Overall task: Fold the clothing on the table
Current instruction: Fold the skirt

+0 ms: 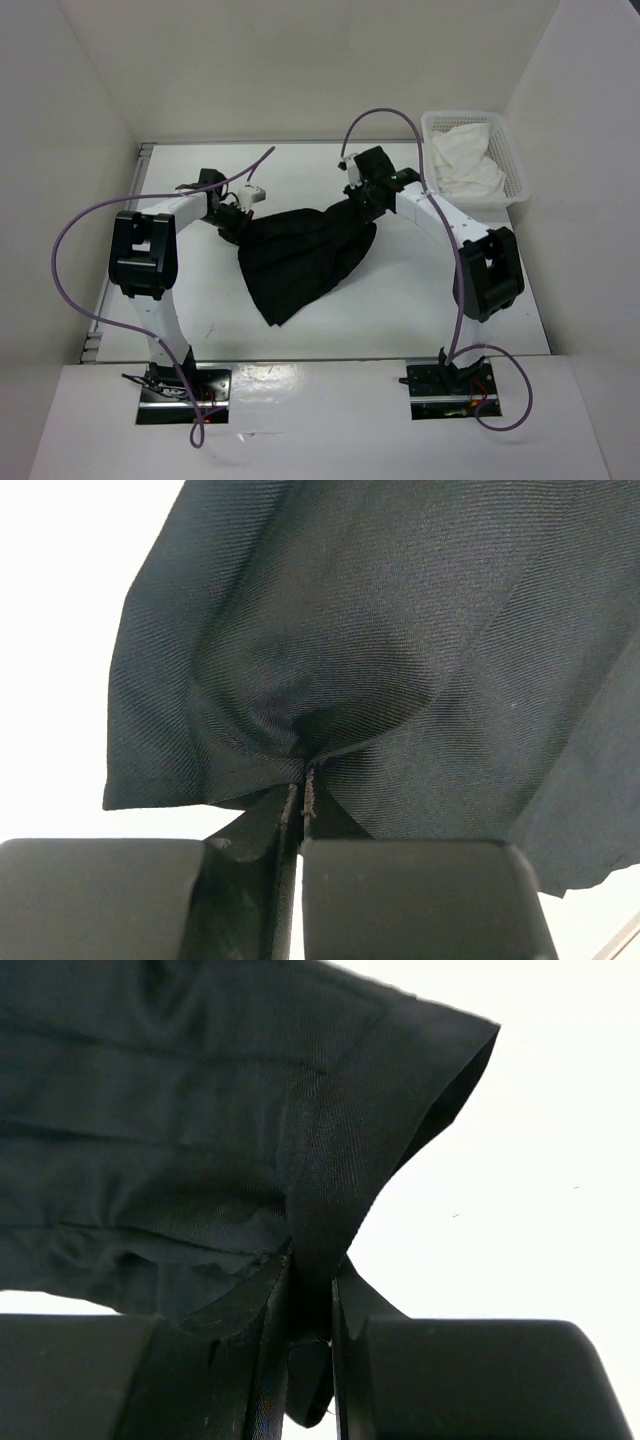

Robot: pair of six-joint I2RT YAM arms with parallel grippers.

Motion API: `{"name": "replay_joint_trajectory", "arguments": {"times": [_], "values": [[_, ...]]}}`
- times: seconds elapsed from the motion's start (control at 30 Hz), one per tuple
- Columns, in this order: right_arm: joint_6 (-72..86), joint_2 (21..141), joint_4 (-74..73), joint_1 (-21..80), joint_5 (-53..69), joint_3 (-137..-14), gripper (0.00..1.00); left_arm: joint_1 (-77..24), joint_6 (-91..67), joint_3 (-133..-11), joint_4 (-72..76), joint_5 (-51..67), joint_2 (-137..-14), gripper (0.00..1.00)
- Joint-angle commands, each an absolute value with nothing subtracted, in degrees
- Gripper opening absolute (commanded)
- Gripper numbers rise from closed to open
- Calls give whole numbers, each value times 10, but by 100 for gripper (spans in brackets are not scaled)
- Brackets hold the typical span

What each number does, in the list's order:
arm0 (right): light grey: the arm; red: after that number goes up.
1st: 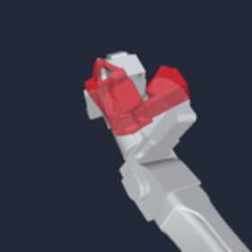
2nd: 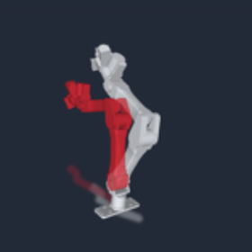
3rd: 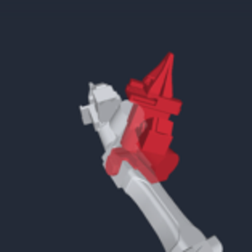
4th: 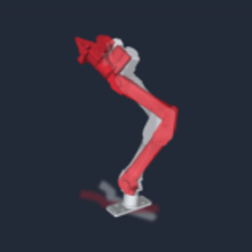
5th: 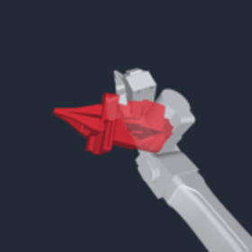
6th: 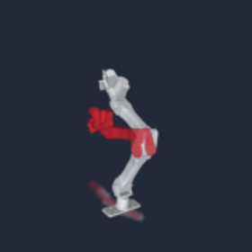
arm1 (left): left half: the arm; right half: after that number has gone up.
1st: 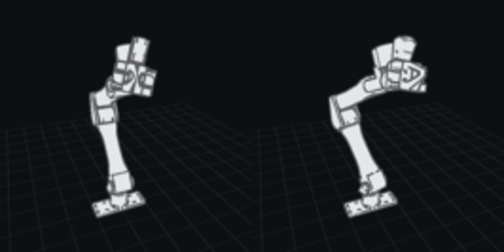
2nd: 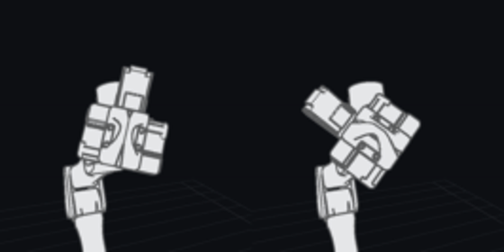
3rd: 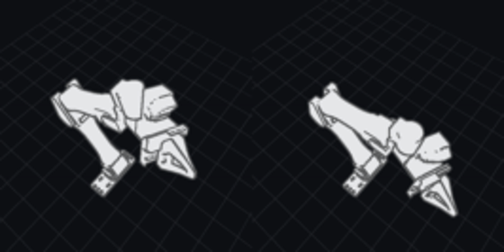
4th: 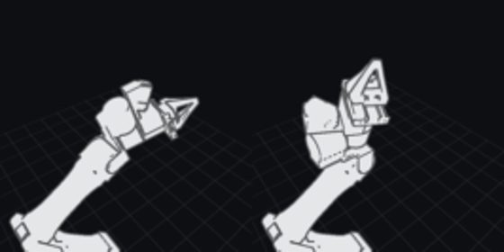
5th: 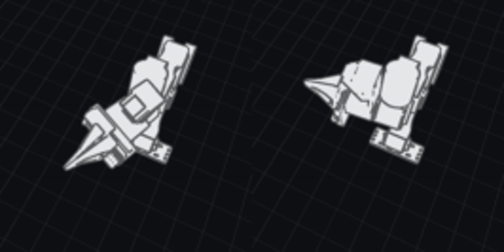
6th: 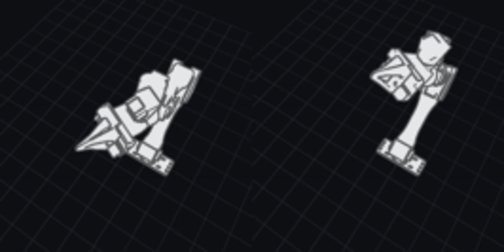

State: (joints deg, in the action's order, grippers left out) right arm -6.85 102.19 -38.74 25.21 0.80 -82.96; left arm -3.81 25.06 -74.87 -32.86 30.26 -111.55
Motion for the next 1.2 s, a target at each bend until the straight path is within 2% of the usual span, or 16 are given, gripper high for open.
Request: {"name": "replay_joint_trajectory", "arguments": {"times": [0.0,0.5,0.8,1.17], "values": [[-60,984,-402,270,-68,-872,0,-35,247,-745,-332,329,-1103,0],[-83,990,-408,445,-162,-884,0,-35,242,-751,-332,339,-1114,0],[-98,1056,-408,529,-210,-935,0,-35,236,-756,-338,345,-1119,0],[-109,1129,-418,581,-229,-1025,0,-35,236,-756,-338,355,-1124,0]]}}
